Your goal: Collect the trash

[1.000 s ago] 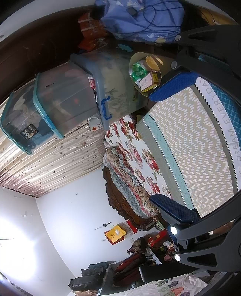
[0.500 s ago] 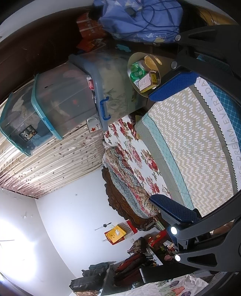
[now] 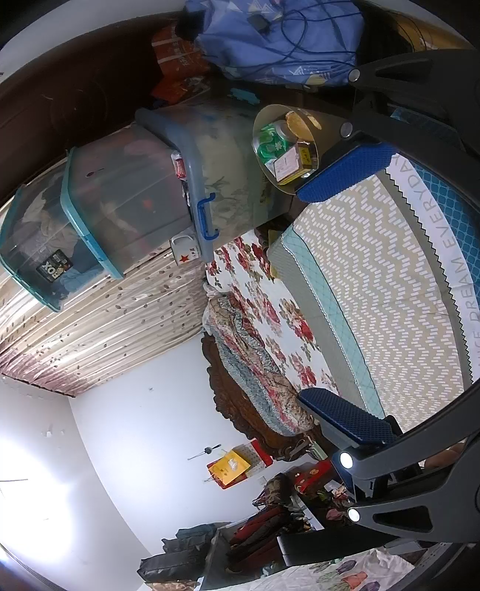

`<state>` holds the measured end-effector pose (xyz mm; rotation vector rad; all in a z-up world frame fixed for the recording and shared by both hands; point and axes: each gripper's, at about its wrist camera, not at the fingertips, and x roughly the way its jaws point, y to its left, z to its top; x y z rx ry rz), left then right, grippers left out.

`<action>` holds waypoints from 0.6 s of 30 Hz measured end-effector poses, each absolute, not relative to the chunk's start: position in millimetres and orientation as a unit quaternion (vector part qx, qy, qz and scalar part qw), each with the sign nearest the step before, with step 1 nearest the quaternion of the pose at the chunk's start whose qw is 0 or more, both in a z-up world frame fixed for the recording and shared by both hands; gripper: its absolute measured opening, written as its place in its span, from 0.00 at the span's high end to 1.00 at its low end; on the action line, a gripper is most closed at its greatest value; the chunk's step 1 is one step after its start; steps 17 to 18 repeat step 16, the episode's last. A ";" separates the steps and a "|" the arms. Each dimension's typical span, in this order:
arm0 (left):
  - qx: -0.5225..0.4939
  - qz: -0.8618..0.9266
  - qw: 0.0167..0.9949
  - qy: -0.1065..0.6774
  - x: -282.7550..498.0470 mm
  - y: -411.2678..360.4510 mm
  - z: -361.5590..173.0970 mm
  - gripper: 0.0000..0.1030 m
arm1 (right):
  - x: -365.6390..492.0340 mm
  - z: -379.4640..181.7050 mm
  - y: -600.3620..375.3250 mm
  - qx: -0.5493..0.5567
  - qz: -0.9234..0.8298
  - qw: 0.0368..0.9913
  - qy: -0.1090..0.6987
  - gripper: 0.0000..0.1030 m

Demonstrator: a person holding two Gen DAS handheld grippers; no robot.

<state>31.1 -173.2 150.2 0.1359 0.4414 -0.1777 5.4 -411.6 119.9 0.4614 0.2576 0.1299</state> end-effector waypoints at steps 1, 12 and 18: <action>0.068 -0.089 0.970 0.217 30.9 -173.3 150.2 0.08 | 5.8 120.3 -411.6 0.228 0.064 0.963 0.127 0.03; 0.069 -0.096 0.968 0.222 34.2 -169.3 145.2 0.08 | 6.5 111.3 -412.0 0.233 0.064 0.961 0.132 0.03; 0.066 -0.096 0.967 0.227 36.9 -165.9 144.6 0.08 | 6.1 111.2 -412.2 0.233 0.064 0.961 0.133 0.03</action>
